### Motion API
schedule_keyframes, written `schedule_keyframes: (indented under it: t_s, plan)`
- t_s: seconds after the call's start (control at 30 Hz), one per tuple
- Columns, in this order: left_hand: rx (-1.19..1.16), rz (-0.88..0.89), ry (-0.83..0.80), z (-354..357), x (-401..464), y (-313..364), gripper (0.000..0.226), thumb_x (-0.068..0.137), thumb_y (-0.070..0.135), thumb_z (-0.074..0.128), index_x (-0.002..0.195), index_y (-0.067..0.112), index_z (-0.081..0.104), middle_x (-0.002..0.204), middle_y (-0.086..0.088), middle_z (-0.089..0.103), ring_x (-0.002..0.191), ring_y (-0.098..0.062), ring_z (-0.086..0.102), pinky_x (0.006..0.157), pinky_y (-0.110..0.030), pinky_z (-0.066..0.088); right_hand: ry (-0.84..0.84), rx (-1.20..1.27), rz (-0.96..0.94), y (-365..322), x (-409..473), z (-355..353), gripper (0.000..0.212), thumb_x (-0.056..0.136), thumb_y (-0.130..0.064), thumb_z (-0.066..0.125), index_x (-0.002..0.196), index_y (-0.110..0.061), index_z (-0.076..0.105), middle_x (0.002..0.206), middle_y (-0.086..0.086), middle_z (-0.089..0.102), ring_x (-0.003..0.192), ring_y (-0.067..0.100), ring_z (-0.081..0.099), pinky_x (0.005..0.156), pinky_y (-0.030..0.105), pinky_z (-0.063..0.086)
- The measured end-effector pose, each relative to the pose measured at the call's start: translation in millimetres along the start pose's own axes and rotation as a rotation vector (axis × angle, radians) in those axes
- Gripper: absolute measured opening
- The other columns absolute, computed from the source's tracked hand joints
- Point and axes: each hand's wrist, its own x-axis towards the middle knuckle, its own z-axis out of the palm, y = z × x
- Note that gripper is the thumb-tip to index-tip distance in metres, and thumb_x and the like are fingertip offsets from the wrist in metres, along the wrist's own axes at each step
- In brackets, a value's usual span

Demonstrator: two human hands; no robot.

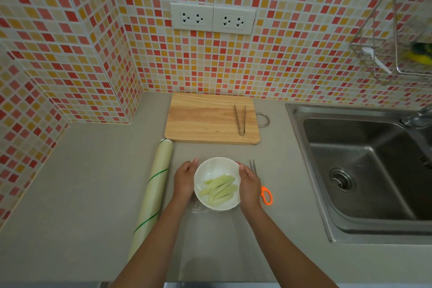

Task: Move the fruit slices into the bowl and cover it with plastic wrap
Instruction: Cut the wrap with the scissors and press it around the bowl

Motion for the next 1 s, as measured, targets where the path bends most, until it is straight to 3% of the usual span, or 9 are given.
schedule_keyframes:
  t_s: [0.2, 0.37, 0.5, 0.57, 0.63, 0.7, 0.8, 0.9, 1.0]
  plan:
    - [0.070, 0.078, 0.048, -2, 4, 2, 0.011, 0.077, 0.013, 0.065, 0.073, 0.017, 0.056, 0.082, -0.005, 0.062, 0.075, -0.017, 0.056, 0.072, -0.034, 0.047, -0.006, 0.089, 0.065, -3, 0, 1, 0.027, 0.098, -0.010, 0.044, 0.096, -0.016, 0.070, 0.096, 0.006, 0.070, 0.095, 0.024, 0.064, 0.091, 0.039, 0.051]
    - [0.374, 0.215, 0.050, -8, 6, 7, 0.025, 0.072, -0.001, 0.065, 0.085, 0.019, 0.058, 0.092, -0.002, 0.051, 0.071, -0.010, 0.049, 0.062, -0.016, 0.037, -0.015, 0.153, 0.126, -2, 1, -1, 0.026, 0.099, -0.011, 0.043, 0.101, -0.014, 0.069, 0.102, 0.010, 0.069, 0.100, 0.027, 0.062, 0.093, 0.041, 0.049]
    - [0.434, 0.260, 0.102, -12, 2, 14, 0.019, 0.083, 0.003, 0.058, 0.097, 0.014, 0.060, 0.088, 0.000, 0.053, 0.073, -0.018, 0.053, 0.063, -0.025, 0.037, -0.036, 0.115, 0.135, -3, 2, -3, 0.028, 0.098, -0.011, 0.042, 0.104, -0.008, 0.069, 0.104, 0.013, 0.068, 0.100, 0.029, 0.062, 0.091, 0.041, 0.049]
    - [0.368, 0.352, 0.203, -14, -6, 19, 0.011, 0.094, 0.012, 0.050, 0.094, 0.012, 0.061, 0.082, -0.001, 0.062, 0.072, -0.021, 0.059, 0.065, -0.028, 0.041, -0.022, 0.040, 0.032, -9, 6, -9, 0.028, 0.098, -0.014, 0.044, 0.105, -0.006, 0.070, 0.103, 0.008, 0.069, 0.100, 0.022, 0.062, 0.087, 0.032, 0.048]
    - [0.305, 0.378, 0.256, -13, -18, 23, 0.026, 0.101, 0.025, 0.040, 0.096, 0.013, 0.063, 0.080, -0.002, 0.067, 0.073, -0.020, 0.062, 0.068, -0.031, 0.046, -0.064, -0.005, -0.041, -18, 16, -13, 0.032, 0.100, -0.019, 0.043, 0.113, -0.004, 0.067, 0.110, 0.004, 0.068, 0.106, 0.015, 0.061, 0.088, 0.023, 0.044]
    - [0.280, 0.326, 0.209, -7, -31, 25, 0.036, 0.102, 0.036, 0.033, 0.107, 0.016, 0.062, 0.087, -0.002, 0.070, 0.082, -0.019, 0.064, 0.076, -0.034, 0.049, -0.212, -0.009, -0.013, -25, 27, -13, 0.037, 0.101, -0.026, 0.042, 0.112, -0.002, 0.067, 0.112, 0.006, 0.067, 0.106, 0.015, 0.061, 0.087, 0.023, 0.045]
    - [0.191, 0.203, 0.099, 3, -39, 20, 0.058, 0.094, 0.057, 0.026, 0.126, 0.021, 0.058, 0.112, 0.000, 0.070, 0.108, -0.018, 0.062, 0.098, -0.038, 0.047, -0.384, -0.038, 0.103, -26, 35, -6, 0.040, 0.096, -0.034, 0.048, 0.104, -0.002, 0.071, 0.103, 0.009, 0.070, 0.098, 0.023, 0.065, 0.088, 0.038, 0.048]
    - [0.022, 0.114, -0.034, 5, -23, 25, 0.054, 0.095, 0.058, 0.029, 0.130, 0.028, 0.056, 0.120, 0.004, 0.068, 0.116, -0.013, 0.059, 0.105, -0.034, 0.042, -0.331, -0.067, 0.082, -18, 32, -5, 0.029, 0.096, -0.023, 0.047, 0.106, -0.011, 0.072, 0.110, 0.007, 0.071, 0.105, 0.024, 0.066, 0.086, 0.033, 0.051]
    - [0.025, 0.093, -0.220, -4, 6, 39, 0.045, 0.099, 0.047, 0.035, 0.134, 0.026, 0.054, 0.120, 0.002, 0.068, 0.116, -0.010, 0.058, 0.105, -0.030, 0.040, -0.179, -0.089, 0.006, -17, 21, -6, 0.026, 0.096, -0.011, 0.045, 0.098, -0.007, 0.071, 0.100, 0.005, 0.070, 0.094, 0.019, 0.064, 0.075, 0.023, 0.050]
